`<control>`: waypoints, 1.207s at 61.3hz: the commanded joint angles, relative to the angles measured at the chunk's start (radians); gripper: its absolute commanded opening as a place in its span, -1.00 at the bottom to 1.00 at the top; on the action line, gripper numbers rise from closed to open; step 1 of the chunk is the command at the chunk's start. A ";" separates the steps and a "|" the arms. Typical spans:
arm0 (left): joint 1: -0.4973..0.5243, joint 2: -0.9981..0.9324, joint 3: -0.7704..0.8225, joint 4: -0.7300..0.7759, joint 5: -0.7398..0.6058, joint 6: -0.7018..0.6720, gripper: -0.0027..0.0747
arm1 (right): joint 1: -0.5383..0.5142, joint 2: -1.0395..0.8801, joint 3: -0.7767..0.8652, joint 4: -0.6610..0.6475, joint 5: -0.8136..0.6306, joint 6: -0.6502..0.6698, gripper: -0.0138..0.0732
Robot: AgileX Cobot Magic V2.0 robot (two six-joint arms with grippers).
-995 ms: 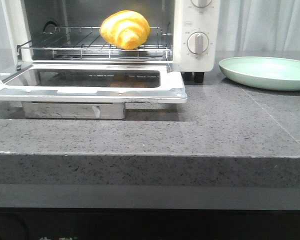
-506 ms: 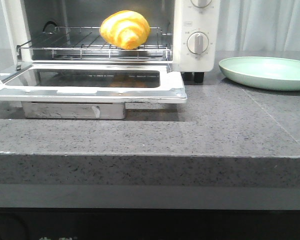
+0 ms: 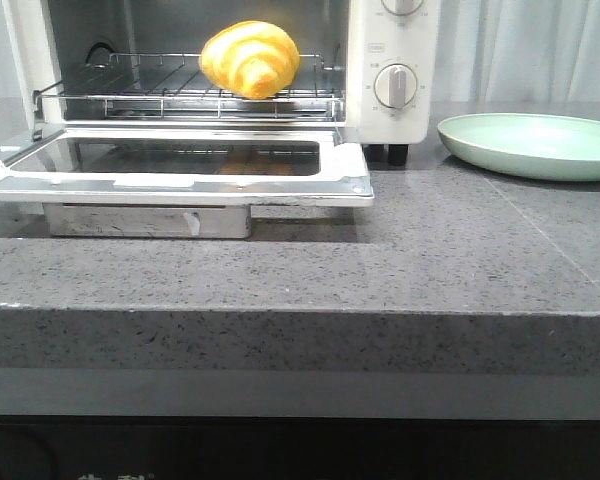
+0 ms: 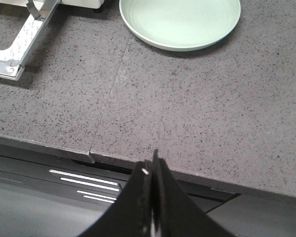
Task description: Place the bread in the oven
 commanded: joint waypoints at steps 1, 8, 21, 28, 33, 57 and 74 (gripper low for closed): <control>0.002 -0.018 0.007 -0.007 -0.088 -0.001 -0.98 | -0.005 0.006 -0.025 -0.011 -0.061 -0.010 -0.84; 0.002 -0.018 0.007 -0.007 -0.088 -0.001 -0.98 | -0.005 0.006 -0.021 -0.010 -0.063 -0.010 -0.84; 0.002 -0.018 0.007 -0.007 -0.088 -0.001 -0.98 | -0.075 -0.085 0.133 -0.020 -0.225 -0.010 -0.84; 0.002 -0.018 0.007 -0.007 -0.088 -0.001 -0.98 | -0.129 -0.176 0.277 -0.018 -0.432 -0.010 -0.84; 0.002 -0.018 0.007 -0.007 -0.088 -0.001 -0.98 | -0.164 -0.250 0.373 -0.008 -0.561 -0.010 -0.84; 0.002 -0.018 0.007 -0.007 -0.088 -0.001 -0.98 | -0.241 -0.502 0.743 0.019 -0.924 -0.010 -0.84; 0.002 -0.018 0.007 -0.007 -0.088 -0.001 -0.98 | -0.242 -0.537 0.880 0.026 -1.136 -0.010 -0.84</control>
